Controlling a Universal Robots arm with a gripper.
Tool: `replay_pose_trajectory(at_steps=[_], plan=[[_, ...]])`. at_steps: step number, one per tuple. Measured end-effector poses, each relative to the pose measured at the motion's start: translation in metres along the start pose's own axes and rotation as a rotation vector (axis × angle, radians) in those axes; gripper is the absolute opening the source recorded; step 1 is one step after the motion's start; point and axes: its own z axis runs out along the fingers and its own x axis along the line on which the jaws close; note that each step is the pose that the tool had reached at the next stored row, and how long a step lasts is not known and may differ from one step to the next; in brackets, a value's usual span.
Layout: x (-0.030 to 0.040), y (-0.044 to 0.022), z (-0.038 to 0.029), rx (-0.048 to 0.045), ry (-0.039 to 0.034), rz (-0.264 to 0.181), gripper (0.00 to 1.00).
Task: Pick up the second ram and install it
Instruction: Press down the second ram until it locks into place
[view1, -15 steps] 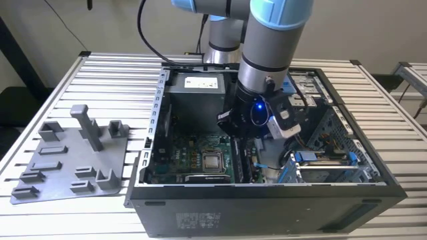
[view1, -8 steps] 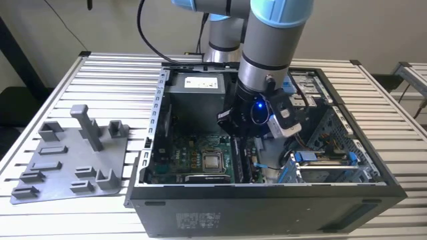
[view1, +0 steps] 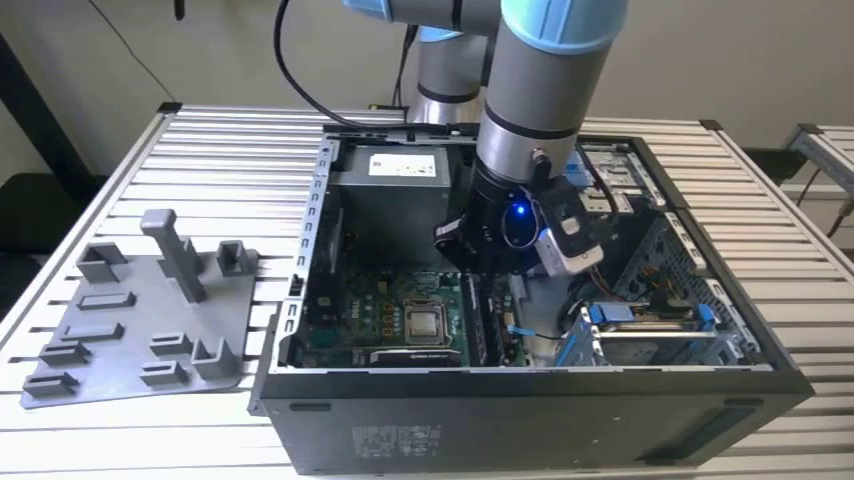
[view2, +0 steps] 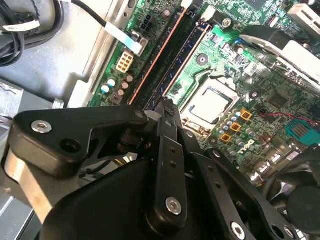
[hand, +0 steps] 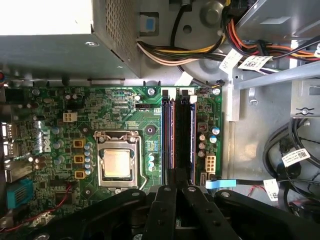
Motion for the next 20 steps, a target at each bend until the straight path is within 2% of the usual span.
replay_pose_trajectory(at_steps=[2,4,20], plan=[[0.0000,0.0000,0.0000,0.0001,0.0000,-0.007,0.11],[0.0001,0.0000,0.0000,0.0004,-0.0001,-0.032,0.11],[0.0002,0.0000,0.0001,0.0039,-0.0002,-0.322,0.11]])
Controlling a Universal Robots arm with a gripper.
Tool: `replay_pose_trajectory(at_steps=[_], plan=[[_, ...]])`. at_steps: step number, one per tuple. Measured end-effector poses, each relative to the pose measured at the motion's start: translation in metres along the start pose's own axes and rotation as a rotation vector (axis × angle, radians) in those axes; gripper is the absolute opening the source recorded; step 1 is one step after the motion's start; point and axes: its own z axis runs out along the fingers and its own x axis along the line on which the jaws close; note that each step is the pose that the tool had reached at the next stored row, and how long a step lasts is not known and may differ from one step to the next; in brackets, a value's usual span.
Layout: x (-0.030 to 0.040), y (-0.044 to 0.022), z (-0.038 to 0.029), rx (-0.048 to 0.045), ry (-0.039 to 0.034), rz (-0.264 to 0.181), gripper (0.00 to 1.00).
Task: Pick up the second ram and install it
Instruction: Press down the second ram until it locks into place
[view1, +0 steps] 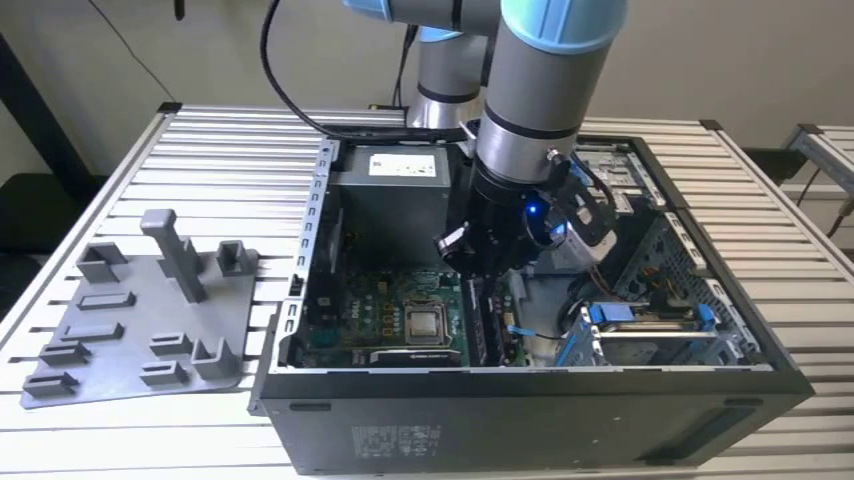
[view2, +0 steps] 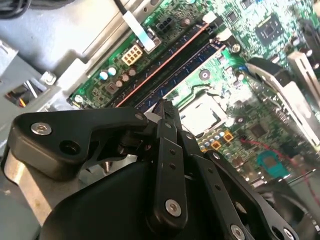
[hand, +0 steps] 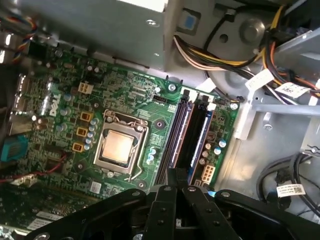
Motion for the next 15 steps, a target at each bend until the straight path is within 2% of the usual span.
replay_pose_trajectory(at_steps=[15], plan=[[0.0007,0.0002,0.0005,0.0046,-0.0001,-0.255,0.11]])
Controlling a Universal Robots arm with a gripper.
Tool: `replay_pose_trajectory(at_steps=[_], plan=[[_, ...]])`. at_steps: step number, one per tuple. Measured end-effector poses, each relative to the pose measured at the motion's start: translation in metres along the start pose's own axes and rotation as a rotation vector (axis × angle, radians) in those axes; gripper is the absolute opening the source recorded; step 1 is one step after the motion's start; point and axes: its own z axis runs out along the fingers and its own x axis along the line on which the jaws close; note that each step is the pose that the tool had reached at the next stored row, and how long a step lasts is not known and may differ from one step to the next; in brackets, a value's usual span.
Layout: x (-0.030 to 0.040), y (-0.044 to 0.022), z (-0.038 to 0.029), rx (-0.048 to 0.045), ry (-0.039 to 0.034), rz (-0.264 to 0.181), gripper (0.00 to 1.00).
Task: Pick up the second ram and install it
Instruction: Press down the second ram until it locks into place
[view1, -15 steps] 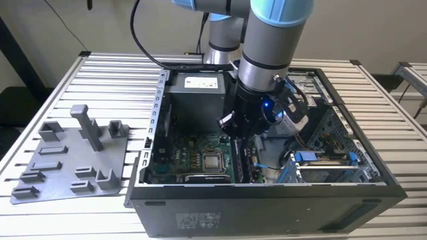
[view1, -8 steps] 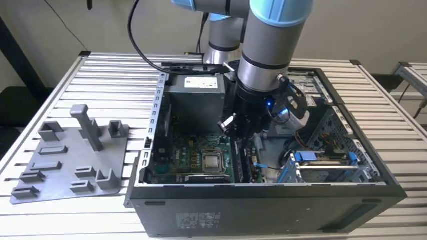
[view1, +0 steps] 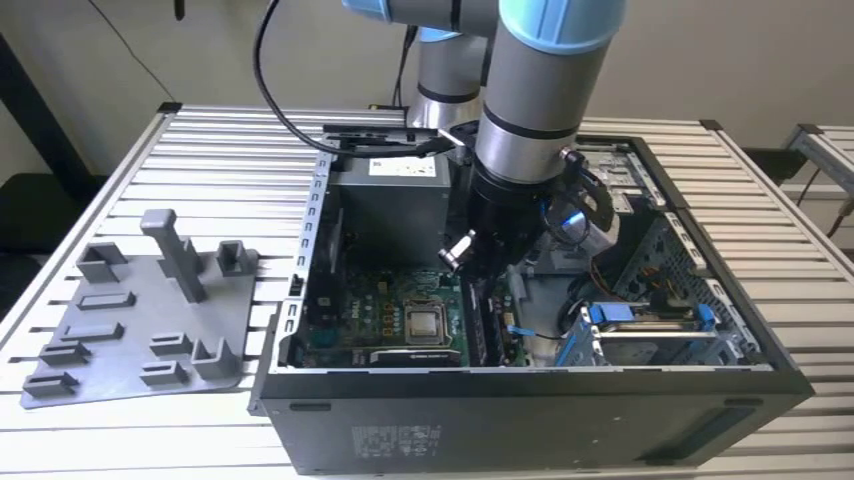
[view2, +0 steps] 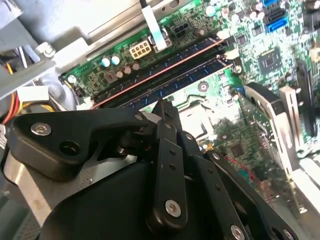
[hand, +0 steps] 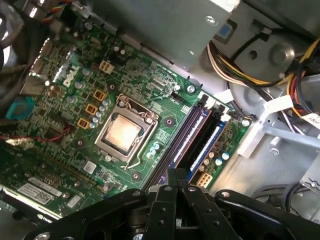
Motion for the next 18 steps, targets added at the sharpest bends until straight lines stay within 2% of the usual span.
replay_pose_trajectory(at_steps=[10,18], plan=[[0.0005,0.0003,0.0008,0.0019,-0.0005,-0.160,0.11],[0.0007,0.0004,0.0027,-0.0023,-0.0048,-0.289,0.11]])
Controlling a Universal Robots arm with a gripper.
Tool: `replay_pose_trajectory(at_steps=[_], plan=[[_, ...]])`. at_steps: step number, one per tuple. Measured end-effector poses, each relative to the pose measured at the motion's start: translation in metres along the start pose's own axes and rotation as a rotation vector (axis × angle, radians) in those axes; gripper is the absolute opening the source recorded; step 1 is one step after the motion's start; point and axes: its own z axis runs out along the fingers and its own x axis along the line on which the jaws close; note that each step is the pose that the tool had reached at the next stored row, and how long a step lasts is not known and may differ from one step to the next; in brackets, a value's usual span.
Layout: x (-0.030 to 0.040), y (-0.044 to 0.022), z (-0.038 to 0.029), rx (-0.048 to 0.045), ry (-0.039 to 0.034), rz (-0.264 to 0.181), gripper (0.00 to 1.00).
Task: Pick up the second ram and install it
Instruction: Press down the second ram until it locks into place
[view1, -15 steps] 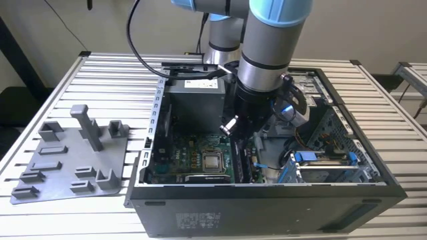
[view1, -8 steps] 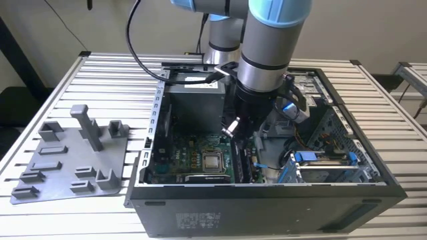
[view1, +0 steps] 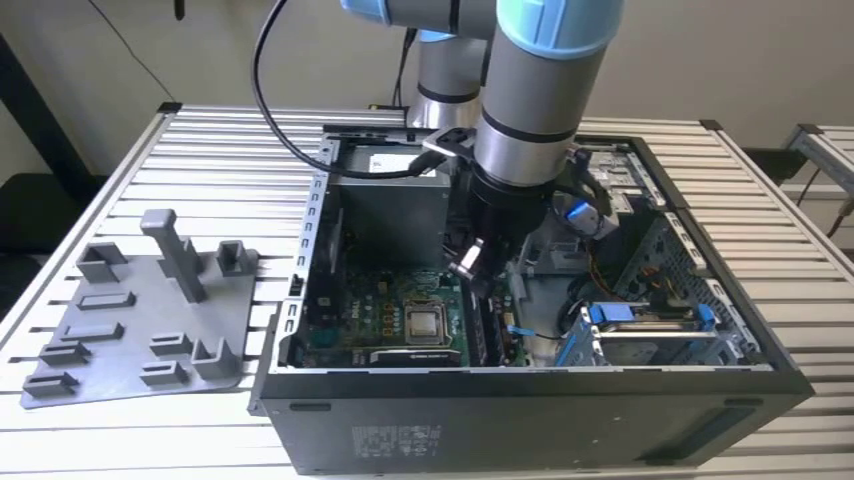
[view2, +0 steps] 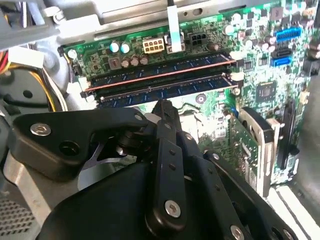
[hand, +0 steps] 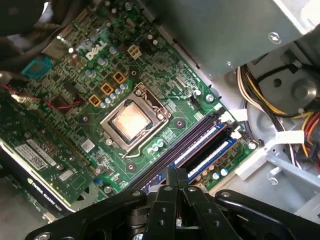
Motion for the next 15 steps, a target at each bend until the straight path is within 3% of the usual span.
replay_pose_trajectory(at_steps=[15], plan=[[0.0000,0.0000,0.0034,0.0033,-0.0006,-0.268,0.11]])
